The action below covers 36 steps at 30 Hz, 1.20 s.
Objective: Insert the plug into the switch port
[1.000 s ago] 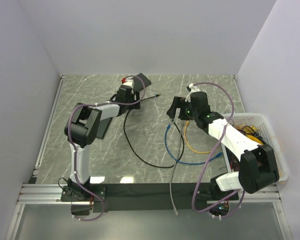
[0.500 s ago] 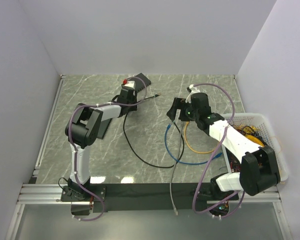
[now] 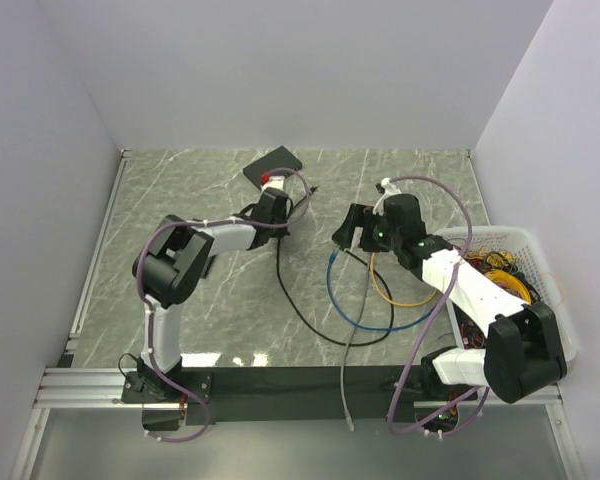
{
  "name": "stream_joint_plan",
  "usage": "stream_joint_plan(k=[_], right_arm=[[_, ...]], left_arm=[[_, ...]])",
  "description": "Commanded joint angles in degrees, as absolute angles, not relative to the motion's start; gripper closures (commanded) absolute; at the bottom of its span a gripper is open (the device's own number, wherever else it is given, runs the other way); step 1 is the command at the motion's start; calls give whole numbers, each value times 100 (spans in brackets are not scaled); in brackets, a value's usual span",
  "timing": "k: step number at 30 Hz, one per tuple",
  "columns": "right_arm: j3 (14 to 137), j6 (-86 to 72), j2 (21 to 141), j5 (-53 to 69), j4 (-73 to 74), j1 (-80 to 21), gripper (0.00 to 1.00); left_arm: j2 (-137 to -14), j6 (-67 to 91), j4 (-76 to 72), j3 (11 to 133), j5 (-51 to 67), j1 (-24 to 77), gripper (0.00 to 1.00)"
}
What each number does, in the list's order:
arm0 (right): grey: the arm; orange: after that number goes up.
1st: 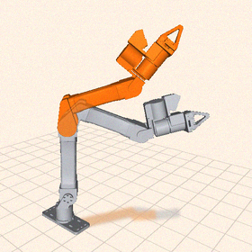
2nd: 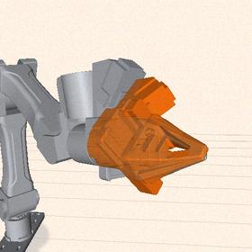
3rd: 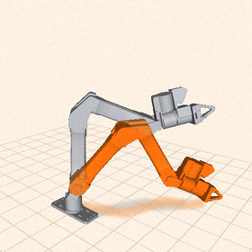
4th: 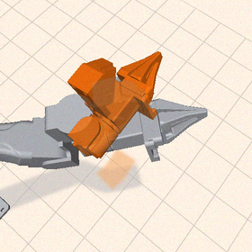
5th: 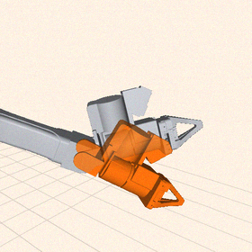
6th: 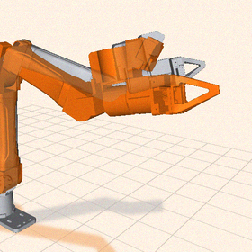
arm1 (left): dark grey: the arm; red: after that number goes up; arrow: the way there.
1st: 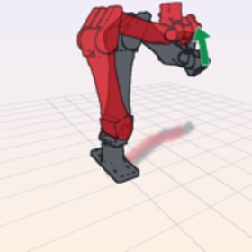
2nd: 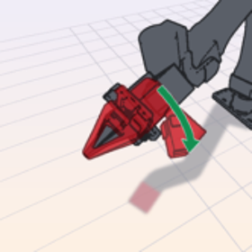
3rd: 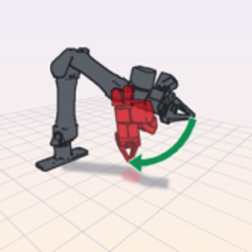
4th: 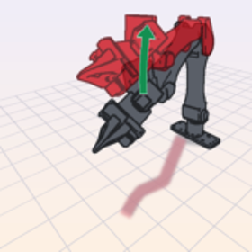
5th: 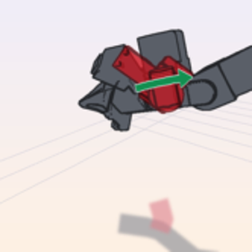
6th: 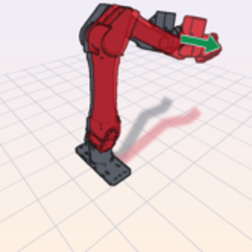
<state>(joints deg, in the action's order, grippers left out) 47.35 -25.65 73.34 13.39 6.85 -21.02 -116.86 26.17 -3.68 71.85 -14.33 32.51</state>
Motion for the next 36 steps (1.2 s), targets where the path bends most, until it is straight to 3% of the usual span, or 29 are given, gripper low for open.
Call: stream_joint_plan(k=[1,12,17,29,36], right_arm=[[4536,-2952,7189,1757,432,-2127,5],[5194,-3735,8304,2618,9,-2153,6],[5501,-3893,8648,2655,-378,-2153,7],[5800,-3990,8806,1979,-44,-2215,9],[5599,-4078,8763,1609,307,-2267,11]], left_arm=[[-11392,3277,335,6559,-748,3471,100],[-9802,4631,-1484,4502,140,3858,100],[-9142,5316,-3109,3325,597,3893,100],[-8438,5713,-5114,2374,282,4069,100],[-8428,5503,-4625,2635,18,4113,100]])
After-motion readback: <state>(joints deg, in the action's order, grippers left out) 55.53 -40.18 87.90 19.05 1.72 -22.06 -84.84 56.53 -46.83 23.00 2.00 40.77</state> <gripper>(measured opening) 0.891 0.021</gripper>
